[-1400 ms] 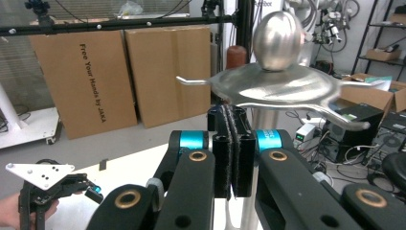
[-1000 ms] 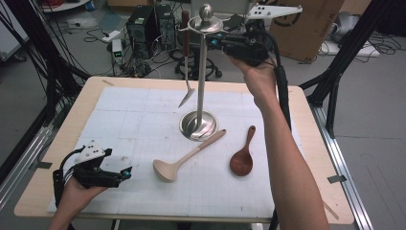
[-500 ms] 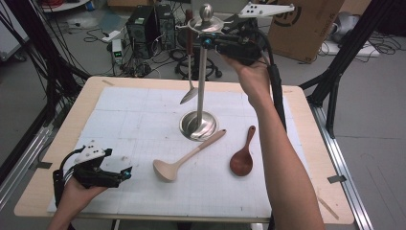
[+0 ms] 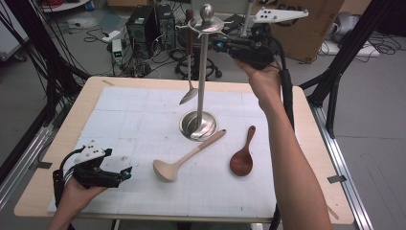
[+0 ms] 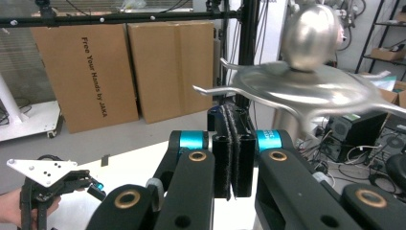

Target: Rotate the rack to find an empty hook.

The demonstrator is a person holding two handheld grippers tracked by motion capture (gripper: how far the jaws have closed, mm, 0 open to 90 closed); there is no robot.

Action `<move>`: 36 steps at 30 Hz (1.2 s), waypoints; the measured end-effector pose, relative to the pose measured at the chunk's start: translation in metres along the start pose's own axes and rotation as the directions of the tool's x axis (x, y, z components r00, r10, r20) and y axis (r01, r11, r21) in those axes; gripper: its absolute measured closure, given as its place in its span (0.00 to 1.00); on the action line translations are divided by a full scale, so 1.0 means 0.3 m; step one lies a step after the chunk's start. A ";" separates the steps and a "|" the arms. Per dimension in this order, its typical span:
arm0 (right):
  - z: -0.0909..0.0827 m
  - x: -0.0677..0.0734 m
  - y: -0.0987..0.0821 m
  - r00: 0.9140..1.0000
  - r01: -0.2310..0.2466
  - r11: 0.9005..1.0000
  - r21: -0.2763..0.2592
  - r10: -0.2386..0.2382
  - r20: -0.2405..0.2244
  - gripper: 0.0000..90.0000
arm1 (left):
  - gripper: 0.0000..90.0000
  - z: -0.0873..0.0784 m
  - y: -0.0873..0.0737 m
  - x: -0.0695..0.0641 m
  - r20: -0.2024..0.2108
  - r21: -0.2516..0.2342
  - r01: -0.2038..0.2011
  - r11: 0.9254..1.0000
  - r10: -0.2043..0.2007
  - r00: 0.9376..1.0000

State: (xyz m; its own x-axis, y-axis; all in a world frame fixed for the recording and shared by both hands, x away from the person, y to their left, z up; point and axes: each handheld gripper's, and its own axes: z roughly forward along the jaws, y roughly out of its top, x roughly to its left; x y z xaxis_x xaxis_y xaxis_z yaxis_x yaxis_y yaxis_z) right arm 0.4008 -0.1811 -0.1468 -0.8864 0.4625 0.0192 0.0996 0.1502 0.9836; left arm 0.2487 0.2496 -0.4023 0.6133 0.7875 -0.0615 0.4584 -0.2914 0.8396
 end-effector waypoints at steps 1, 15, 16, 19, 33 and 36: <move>-0.009 -0.005 -0.004 1.000 -0.004 1.000 -0.003 0.004 0.002 0.99 | 0.02 0.000 0.000 0.000 0.000 0.001 -0.001 1.000 0.001 1.000; -0.085 -0.071 -0.027 0.998 -0.040 0.998 -0.038 0.041 0.037 0.99 | 0.02 -0.002 -0.001 0.002 -0.004 -0.003 0.005 1.000 -0.005 1.000; -0.087 -0.075 -0.027 0.998 -0.044 0.998 -0.038 0.045 0.039 0.99 | 0.02 -0.002 -0.001 0.002 -0.003 -0.004 0.005 1.000 -0.005 1.000; -0.090 -0.087 -0.025 0.998 -0.049 0.998 -0.041 0.051 0.048 0.99 | 0.02 -0.002 -0.001 0.002 -0.003 -0.004 0.006 1.000 -0.006 1.000; -0.036 -0.046 0.003 1.000 -0.007 1.000 -0.018 0.008 0.014 0.99 | 0.02 0.000 0.000 0.001 -0.001 0.000 -0.001 1.000 0.001 1.000; -0.017 -0.031 0.009 1.000 0.000 1.000 -0.016 0.000 0.005 0.99 | 0.02 0.000 0.000 0.000 -0.001 0.000 -0.001 1.000 0.001 1.000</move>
State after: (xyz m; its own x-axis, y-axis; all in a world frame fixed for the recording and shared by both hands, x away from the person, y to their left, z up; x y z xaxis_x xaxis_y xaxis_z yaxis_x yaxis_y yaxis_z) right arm 0.4069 -0.1894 -0.1435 -0.8841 0.4669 0.0182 0.0921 0.1360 0.9864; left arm 0.2487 0.2495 -0.4024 0.6131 0.7877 -0.0601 0.4576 -0.2921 0.8398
